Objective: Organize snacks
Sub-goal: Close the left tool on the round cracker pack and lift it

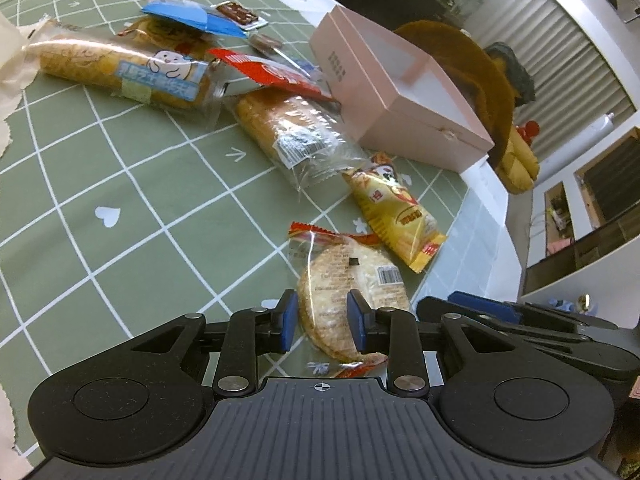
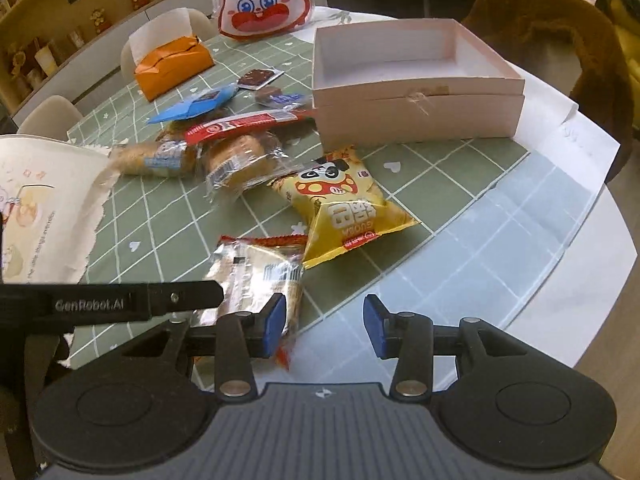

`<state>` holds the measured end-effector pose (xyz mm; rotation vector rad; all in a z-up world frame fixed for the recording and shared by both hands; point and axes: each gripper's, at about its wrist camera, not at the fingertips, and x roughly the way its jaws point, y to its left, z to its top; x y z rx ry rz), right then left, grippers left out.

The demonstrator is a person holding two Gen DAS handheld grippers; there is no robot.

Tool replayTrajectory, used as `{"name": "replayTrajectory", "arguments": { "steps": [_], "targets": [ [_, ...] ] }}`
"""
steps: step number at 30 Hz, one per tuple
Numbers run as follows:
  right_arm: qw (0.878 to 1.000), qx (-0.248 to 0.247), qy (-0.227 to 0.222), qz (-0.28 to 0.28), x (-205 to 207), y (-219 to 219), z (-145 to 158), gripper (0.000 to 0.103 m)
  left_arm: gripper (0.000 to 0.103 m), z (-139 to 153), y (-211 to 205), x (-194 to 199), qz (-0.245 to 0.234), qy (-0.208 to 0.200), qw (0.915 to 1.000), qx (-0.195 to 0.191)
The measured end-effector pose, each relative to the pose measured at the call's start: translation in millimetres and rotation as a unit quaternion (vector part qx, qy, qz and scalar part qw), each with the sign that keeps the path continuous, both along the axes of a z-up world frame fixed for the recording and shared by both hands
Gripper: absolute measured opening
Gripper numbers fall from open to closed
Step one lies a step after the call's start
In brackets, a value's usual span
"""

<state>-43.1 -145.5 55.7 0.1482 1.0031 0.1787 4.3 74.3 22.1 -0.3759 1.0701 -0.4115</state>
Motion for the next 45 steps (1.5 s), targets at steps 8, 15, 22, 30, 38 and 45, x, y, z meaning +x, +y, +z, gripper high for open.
{"name": "replayTrajectory", "arguments": {
  "steps": [8, 15, 22, 30, 38, 45],
  "targets": [
    [0.999, -0.024, -0.004, 0.031, 4.9, 8.7, -9.5, 0.043, 0.032, -2.2, 1.7, 1.5, 0.004, -0.001, 1.0000, -0.007],
    [0.999, -0.032, -0.011, 0.037, 4.0, 5.4, -9.0, 0.043, 0.037, -2.8, -0.9, 3.1, -0.005, 0.000, 0.9995, -0.030],
    [1.000, -0.006, -0.002, 0.016, 6.7, -18.6, -11.9, 0.043, 0.041, 22.5, -7.6, 0.6, -0.024, -0.017, 0.9967, -0.076],
    [1.000, 0.001, 0.003, 0.003, 5.2, -35.9, -19.7, 0.042, 0.041, 32.3, -47.1, 2.9, -0.042, -0.050, 0.9978, 0.004],
    [1.000, -0.014, -0.008, 0.013, 1.4, -33.5, -20.6, 0.043, 0.040, 17.7, -65.8, 9.8, -0.064, -0.027, 0.9976, -0.010],
    [1.000, -0.018, -0.011, 0.016, -0.9, -33.6, -20.6, 0.043, 0.033, 15.4, -65.7, 10.3, -0.057, -0.035, 0.9977, -0.009]
  ]
}}
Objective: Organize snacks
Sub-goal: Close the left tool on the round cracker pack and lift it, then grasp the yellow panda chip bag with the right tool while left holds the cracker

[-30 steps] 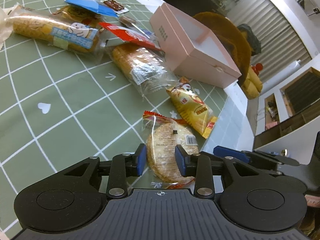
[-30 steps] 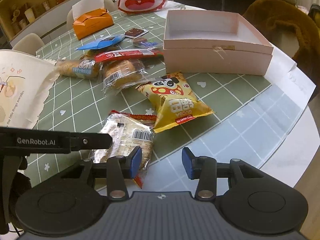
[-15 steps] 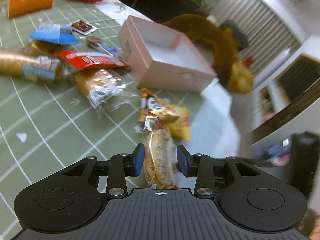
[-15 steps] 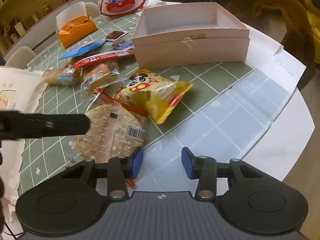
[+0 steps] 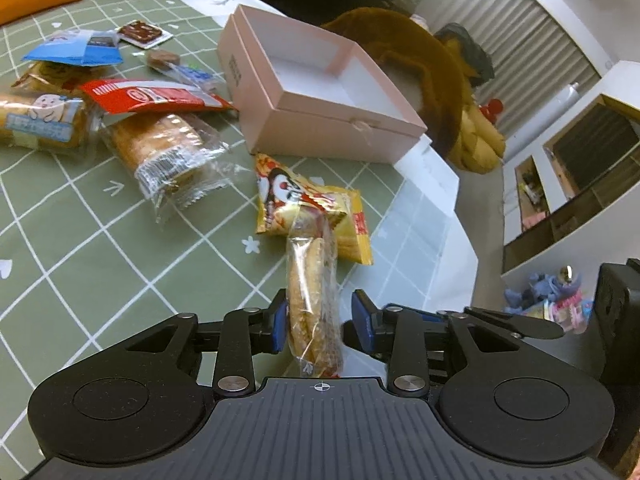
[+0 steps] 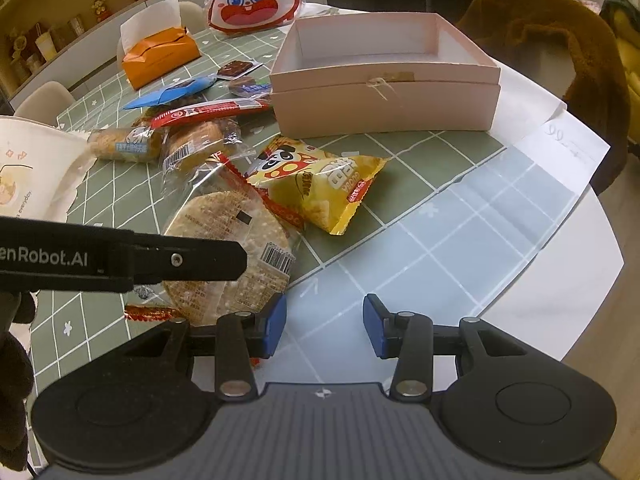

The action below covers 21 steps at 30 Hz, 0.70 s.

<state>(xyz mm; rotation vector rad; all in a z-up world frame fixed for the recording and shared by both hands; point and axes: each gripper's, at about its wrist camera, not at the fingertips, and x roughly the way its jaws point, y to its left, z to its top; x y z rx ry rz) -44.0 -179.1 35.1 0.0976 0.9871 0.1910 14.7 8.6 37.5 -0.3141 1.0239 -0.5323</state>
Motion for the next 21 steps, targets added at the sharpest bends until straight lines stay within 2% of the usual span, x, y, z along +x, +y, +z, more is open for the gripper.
{"name": "replayTrajectory", "arguments": {
  "steps": [4, 8, 9, 11, 13, 18, 21],
  "targets": [
    [1.000, -0.009, -0.005, 0.004, -2.3, 1.9, -0.6, 0.043, 0.028, -3.3, 4.5, 1.0, 0.002, -0.004, 1.0000, 0.000],
    [1.000, -0.022, -0.012, 0.005, -3.1, 1.2, 4.0, 0.044, 0.025, -9.3, 16.9, 0.4, 0.017, 0.023, 0.9989, -0.036],
    [0.999, -0.023, -0.024, -0.002, -2.8, -1.2, 9.3, 0.046, 0.024, -8.1, 20.5, -2.0, 0.025, 0.019, 0.9990, -0.032],
    [0.998, -0.024, -0.052, -0.016, 1.0, -6.9, 21.7, 0.060, 0.024, -4.1, 28.2, -7.0, 0.043, 0.010, 0.9988, -0.020],
    [0.996, -0.028, -0.073, -0.032, 14.1, -13.2, 32.9, 0.065, 0.023, -0.2, 38.3, -11.2, 0.065, 0.006, 0.9979, -0.008],
    [0.993, -0.048, -0.061, -0.092, 73.7, -31.3, 37.2, 0.064, 0.023, 3.8, 59.6, -19.6, 0.104, 0.010, 0.9945, 0.001],
    [0.992, -0.071, -0.045, -0.096, 106.5, -32.6, 25.0, 0.056, 0.023, 4.1, 64.7, -23.7, 0.111, 0.014, 0.9937, 0.003]
  ]
}}
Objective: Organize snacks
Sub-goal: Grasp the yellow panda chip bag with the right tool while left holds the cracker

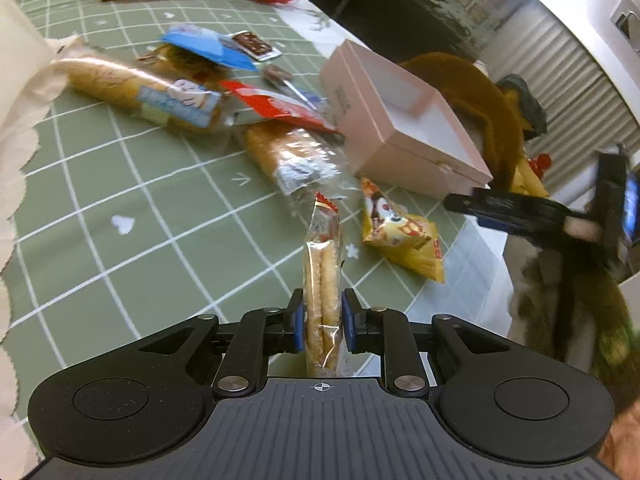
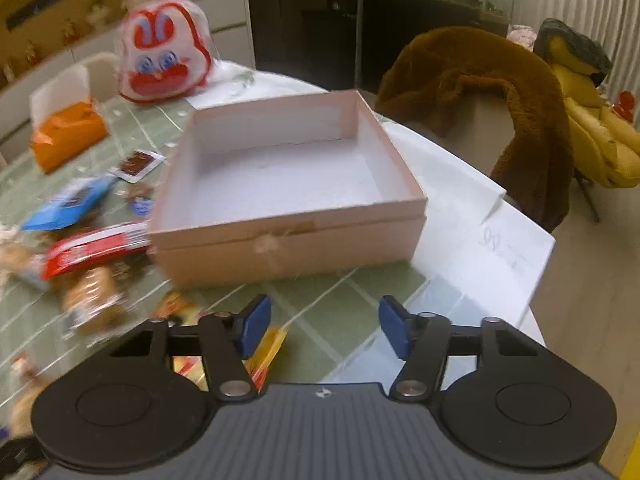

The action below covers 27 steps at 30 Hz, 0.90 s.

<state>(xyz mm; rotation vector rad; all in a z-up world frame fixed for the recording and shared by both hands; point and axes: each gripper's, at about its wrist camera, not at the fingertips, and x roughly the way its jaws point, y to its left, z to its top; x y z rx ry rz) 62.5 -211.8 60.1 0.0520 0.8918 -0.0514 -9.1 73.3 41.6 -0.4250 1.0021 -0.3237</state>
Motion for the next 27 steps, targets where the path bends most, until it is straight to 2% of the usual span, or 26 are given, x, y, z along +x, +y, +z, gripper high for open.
{"name": "replayTrajectory", "arguments": {
  "steps": [4, 11, 13, 17, 21, 23, 27],
  "targets": [
    [0.999, -0.031, 0.038, 0.014, 18.9, 12.3, -21.5, 0.054, 0.023, 1.1, 8.6, -4.3, 0.015, 0.002, 0.9999, -0.002],
    [0.992, 0.016, 0.059, 0.107, -25.4, 42.9, -16.8, 0.054, 0.023, -1.4, 20.8, -2.0, 0.041, 0.005, 0.9990, -0.016],
    [0.993, 0.023, 0.045, 0.103, -30.9, 44.0, -6.7, 0.054, 0.023, -0.3, 22.7, 0.2, 0.048, 0.003, 0.9988, -0.009],
    [0.995, 0.074, 0.023, 0.069, -26.5, 39.6, 15.3, 0.065, 0.023, 4.7, 26.7, 2.3, 0.060, -0.007, 0.9981, 0.008],
    [0.989, 0.122, 0.050, 0.068, -6.9, 51.1, 13.4, 0.066, 0.023, 5.3, 34.7, 0.7, 0.073, -0.006, 0.9973, 0.007],
    [0.988, 0.121, 0.064, 0.077, -0.6, 65.8, 5.6, 0.066, 0.023, 5.1, 37.8, -0.6, 0.077, -0.004, 0.9970, 0.005],
    [0.988, 0.084, 0.082, 0.099, 10.1, 96.2, -10.6, 0.066, 0.023, 5.5, 41.1, -3.8, 0.078, -0.002, 0.9969, 0.004]
  ]
}}
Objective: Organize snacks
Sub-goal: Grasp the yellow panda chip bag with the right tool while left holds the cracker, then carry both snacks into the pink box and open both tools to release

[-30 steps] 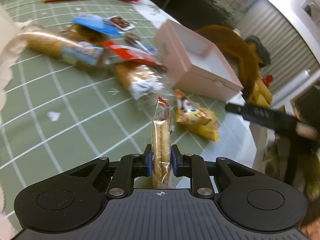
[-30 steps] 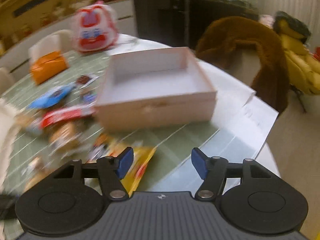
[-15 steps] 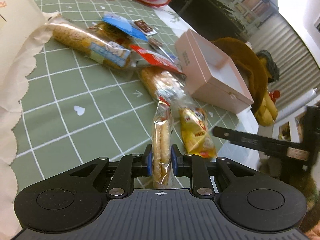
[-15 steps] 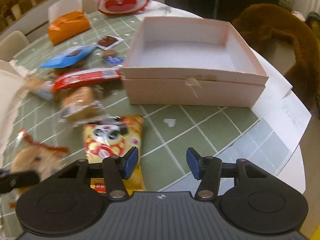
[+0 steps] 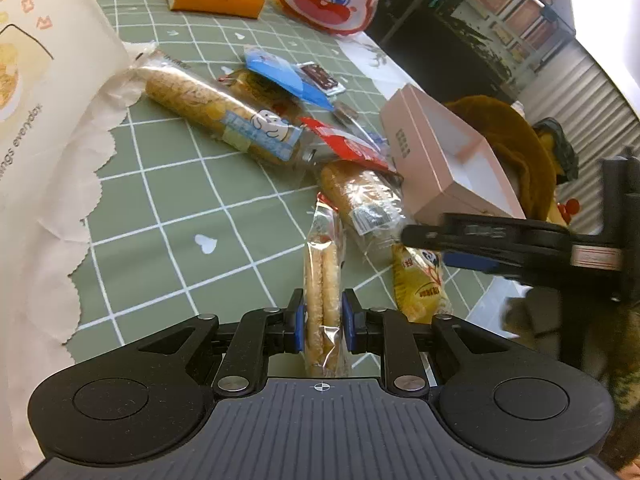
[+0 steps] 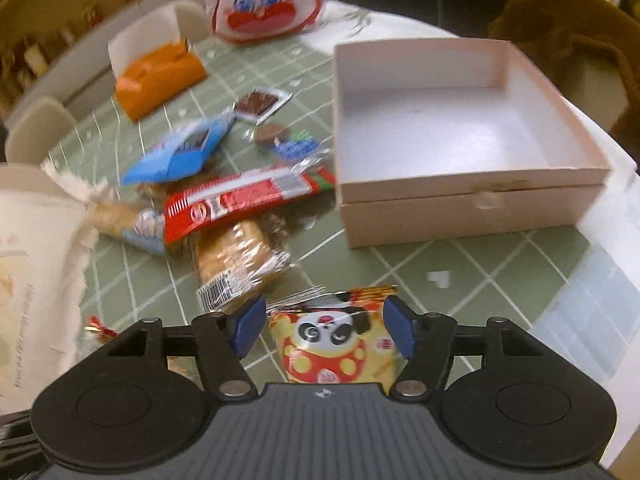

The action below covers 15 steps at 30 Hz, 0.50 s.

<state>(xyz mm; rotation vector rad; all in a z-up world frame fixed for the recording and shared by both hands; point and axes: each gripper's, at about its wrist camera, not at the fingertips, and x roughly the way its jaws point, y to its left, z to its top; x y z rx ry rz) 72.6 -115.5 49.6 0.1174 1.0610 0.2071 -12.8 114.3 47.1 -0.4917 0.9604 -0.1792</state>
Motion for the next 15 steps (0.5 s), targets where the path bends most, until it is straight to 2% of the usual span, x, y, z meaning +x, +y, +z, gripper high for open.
{"name": "replayTrajectory", "arguments": {
  "steps": [4, 10, 15],
  "targets": [
    [0.999, -0.039, -0.006, 0.026, 0.8, 16.0, -7.7, 0.072, 0.023, 0.1, 3.1, -3.1, 0.004, 0.002, 1.0000, 0.000],
    [0.997, -0.044, 0.001, 0.058, -10.3, 15.1, -8.2, 0.073, 0.023, -0.8, 2.1, -2.5, 0.002, 0.003, 1.0000, -0.002],
    [0.996, -0.065, -0.004, 0.063, -24.3, 9.4, -8.5, 0.057, 0.023, -1.0, -5.3, -2.8, -0.014, 0.005, 0.9999, 0.000]
  ]
}}
